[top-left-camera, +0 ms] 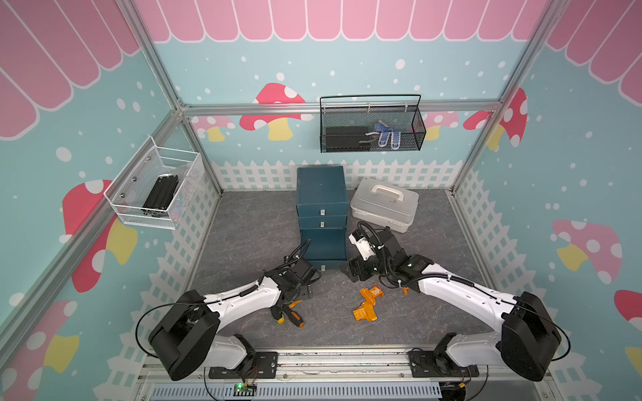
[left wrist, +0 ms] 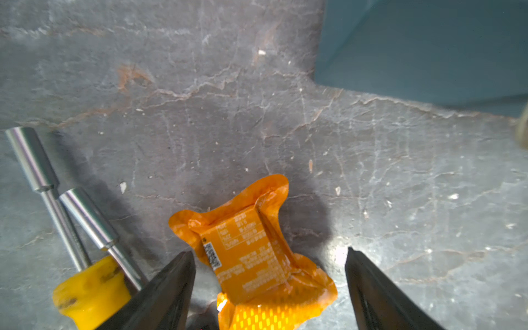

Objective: Place the cookies into the drawer by color
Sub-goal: Pick up the cookie at the center of the board.

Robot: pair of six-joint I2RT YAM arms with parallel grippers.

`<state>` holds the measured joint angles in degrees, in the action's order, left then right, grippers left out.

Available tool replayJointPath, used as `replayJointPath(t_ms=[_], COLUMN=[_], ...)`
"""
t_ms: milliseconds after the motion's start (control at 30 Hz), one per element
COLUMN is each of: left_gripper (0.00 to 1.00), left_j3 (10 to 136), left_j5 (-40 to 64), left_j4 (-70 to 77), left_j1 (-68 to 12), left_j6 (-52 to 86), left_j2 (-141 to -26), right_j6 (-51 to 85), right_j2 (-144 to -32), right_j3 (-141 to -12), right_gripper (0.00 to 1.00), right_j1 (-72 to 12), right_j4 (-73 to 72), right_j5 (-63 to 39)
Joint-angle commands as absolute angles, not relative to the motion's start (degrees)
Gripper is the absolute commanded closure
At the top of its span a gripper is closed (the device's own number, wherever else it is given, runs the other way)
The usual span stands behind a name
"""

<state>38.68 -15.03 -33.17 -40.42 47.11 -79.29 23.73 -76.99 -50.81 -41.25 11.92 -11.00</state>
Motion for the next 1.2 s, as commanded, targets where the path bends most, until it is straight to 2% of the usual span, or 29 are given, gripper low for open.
replayJointPath(t_ms=[0,233,600,933,1167], left_gripper=[0.14,0.14,0.22,0.41,0.55], left_j3=[38.6,38.0,40.2,37.6,37.3], left_j5=[-16.1,-16.2,-15.7,-15.3,-14.2], left_j4=[-34.6,-31.8,-28.9,-24.9,-27.1], left_j1=[-39.8,-39.3,-38.9,-37.1,-37.1], left_j6=[47.1,46.1,43.9,42.4,42.0], left_j2=[-80.7,-82.2,-86.1,-88.4,-84.4], right_j6=[23.3,23.1,23.1,23.2,23.6], right_j2=[-77.6,-77.2,-76.7,-74.6,-73.8], right_j3=[-51.3,-51.0,-50.1,-48.0,-47.6], right_gripper=[0.15,0.16,0.16,0.12,0.12], right_j1=[-41.5,-41.5,-41.5,-41.5,-41.5], right_j4=[11.3,11.3,10.8,8.1,7.9], right_j5=[-10.8,-10.7,-9.7,-11.0,-11.3])
